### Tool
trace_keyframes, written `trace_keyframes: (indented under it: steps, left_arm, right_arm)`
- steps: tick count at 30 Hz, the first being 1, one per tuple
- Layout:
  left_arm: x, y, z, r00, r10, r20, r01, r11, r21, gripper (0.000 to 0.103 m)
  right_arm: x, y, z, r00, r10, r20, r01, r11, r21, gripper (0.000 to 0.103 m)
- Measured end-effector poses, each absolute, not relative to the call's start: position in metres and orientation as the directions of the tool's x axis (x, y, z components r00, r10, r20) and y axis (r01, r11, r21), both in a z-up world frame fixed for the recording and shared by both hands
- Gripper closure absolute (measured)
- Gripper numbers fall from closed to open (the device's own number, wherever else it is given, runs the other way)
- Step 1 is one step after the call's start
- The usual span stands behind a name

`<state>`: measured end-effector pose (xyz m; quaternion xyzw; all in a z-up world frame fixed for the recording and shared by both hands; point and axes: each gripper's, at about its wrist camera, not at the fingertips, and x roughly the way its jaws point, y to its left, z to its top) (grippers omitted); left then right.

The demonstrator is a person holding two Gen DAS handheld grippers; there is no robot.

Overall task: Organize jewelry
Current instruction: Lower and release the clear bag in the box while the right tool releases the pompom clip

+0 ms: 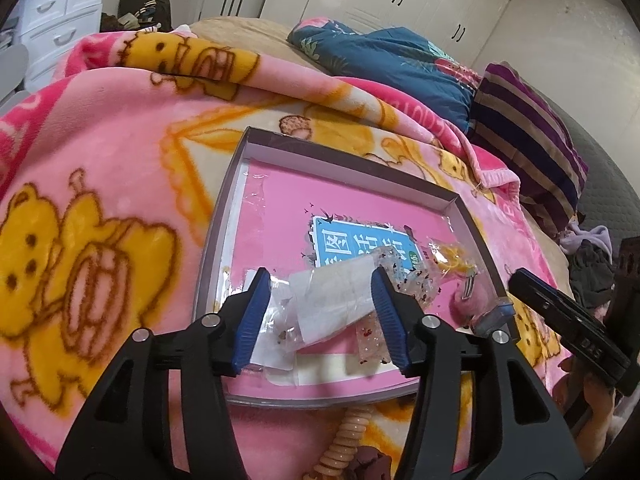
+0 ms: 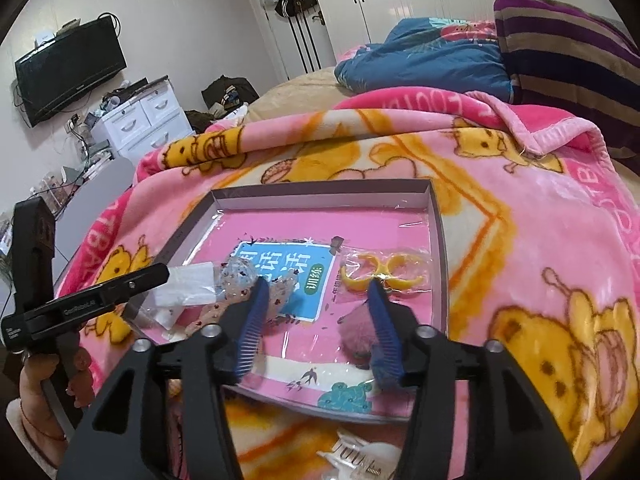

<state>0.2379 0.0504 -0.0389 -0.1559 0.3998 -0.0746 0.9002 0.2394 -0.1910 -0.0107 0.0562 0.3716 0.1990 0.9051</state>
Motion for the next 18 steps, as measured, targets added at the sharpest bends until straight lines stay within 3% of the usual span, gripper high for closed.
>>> trace_keyframes:
  steps: [5, 16, 18]
  left_arm:
    - [0.231, 0.051, -0.035, 0.676, -0.255, -0.692, 0.009, 0.941, -0.338, 0.052]
    - [0.215, 0.054, -0.02, 0.69, -0.246, -0.68, 0.003, 0.941, -0.337, 0.037]
    - [0.212, 0.054, -0.016, 0.694, -0.241, -0.679, 0.004, 0.944, -0.331, 0.03]
  right_arm:
    - [0.222, -0.198, 0.0, 0.667, 0.414, -0.619, -0.309, 0.91, 0.276, 0.024]
    - [0.198, -0.208, 0.013, 0.673, 0.438, -0.596, -0.3, 0.898, 0.321, 0.019]
    - [0.194, -0.209, 0.014, 0.674, 0.435, -0.597, -0.298, 0.899, 0.319, 0.019]
